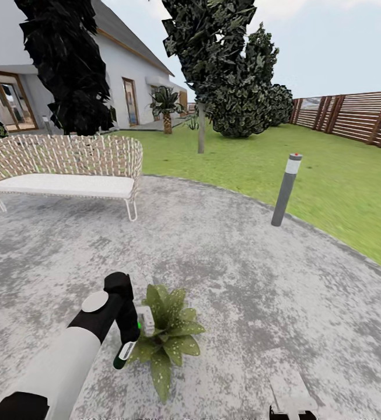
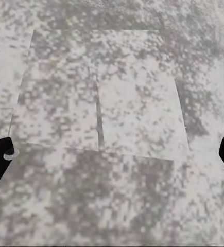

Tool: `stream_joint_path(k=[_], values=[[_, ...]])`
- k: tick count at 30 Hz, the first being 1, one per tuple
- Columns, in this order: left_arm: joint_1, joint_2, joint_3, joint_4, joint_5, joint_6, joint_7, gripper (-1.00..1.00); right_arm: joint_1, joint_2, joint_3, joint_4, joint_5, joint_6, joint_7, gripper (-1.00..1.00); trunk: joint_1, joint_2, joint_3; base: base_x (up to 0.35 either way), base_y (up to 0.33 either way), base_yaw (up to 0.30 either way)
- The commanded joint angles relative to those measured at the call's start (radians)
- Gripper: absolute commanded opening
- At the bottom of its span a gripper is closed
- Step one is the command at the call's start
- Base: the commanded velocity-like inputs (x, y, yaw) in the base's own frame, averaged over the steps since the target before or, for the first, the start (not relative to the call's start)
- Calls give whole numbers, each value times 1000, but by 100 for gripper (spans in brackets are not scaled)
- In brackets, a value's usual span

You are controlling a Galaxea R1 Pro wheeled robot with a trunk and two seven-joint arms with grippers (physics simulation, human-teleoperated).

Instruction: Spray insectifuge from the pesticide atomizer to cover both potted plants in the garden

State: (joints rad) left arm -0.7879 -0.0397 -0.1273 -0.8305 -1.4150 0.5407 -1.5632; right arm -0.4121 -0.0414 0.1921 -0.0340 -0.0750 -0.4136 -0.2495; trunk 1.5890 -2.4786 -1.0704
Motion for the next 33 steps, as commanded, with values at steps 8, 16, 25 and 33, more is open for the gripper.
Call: stream_joint_path(k=[8, 16, 25, 33], values=[[-2, -2, 0, -1, -7, 10, -8, -100, -1, 1, 9, 0, -8, -2, -2, 100, -1, 0, -1, -115, -255, 87], [-1, 3, 3, -1, -7, 10, -8, -100, -1, 2, 8, -2, -9, -3, -2, 100, -1, 0, -1, -20, -274, 242], [7, 13, 7, -1, -6, 10, -8, -100, 0, 6, 7, -6, -11, -4, -2, 100, -1, 0, 0, -140, -250, 52], [16, 35, 13, 1, 0, 8, -8, -100, -1, 6, 7, -6, -11, -4, -2, 100, -1, 0, 7, -156, -248, 227]])
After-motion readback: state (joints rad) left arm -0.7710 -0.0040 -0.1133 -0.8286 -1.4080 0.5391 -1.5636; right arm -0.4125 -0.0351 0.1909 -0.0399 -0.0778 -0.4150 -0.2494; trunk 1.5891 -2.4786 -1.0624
